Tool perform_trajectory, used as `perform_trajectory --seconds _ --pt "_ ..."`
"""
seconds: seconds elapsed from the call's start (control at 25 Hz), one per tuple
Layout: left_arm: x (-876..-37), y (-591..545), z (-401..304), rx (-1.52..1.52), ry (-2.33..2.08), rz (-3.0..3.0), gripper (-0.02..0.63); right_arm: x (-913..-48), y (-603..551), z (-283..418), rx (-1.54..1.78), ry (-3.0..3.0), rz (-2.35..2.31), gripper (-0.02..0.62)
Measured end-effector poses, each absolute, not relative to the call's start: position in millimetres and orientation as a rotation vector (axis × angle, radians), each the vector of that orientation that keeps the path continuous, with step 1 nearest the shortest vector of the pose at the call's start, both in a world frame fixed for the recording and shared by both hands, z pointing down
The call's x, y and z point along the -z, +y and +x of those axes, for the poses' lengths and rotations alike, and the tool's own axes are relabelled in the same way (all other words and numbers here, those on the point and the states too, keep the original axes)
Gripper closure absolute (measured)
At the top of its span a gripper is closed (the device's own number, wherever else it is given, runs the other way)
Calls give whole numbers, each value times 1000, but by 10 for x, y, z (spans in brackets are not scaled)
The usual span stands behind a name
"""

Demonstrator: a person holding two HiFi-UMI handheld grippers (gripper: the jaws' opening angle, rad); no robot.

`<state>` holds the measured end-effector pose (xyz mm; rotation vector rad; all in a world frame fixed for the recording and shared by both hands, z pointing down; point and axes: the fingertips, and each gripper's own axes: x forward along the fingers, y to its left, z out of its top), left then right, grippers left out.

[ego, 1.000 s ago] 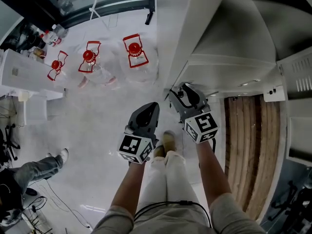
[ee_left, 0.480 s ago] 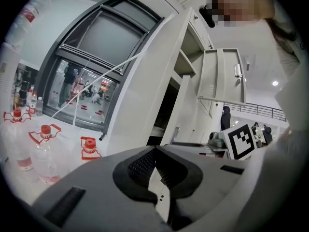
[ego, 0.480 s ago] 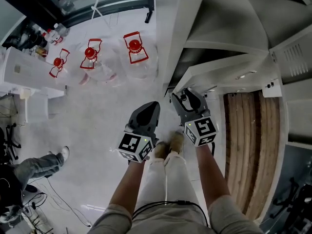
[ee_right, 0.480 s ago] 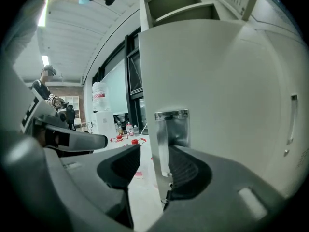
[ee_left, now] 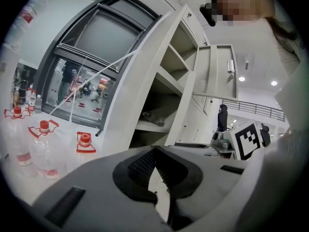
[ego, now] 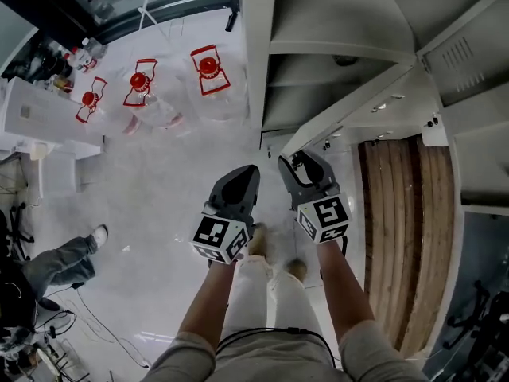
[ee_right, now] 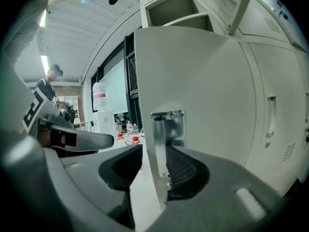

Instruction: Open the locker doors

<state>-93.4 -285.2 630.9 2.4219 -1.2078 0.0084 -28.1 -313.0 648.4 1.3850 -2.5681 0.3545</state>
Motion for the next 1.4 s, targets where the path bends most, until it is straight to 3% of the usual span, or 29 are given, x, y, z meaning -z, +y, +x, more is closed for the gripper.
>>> perform_trajectory --seconds 0.32,1.4 --pt "-6262 -2388 -613 -12 -1245 2407 607 -6471 -2728 96 -338 -2583 1352 466" --pt "-6000 -1658 19 22 -1349 2386 607 -6439 -1910 1367 -394 -2474 1435 460"
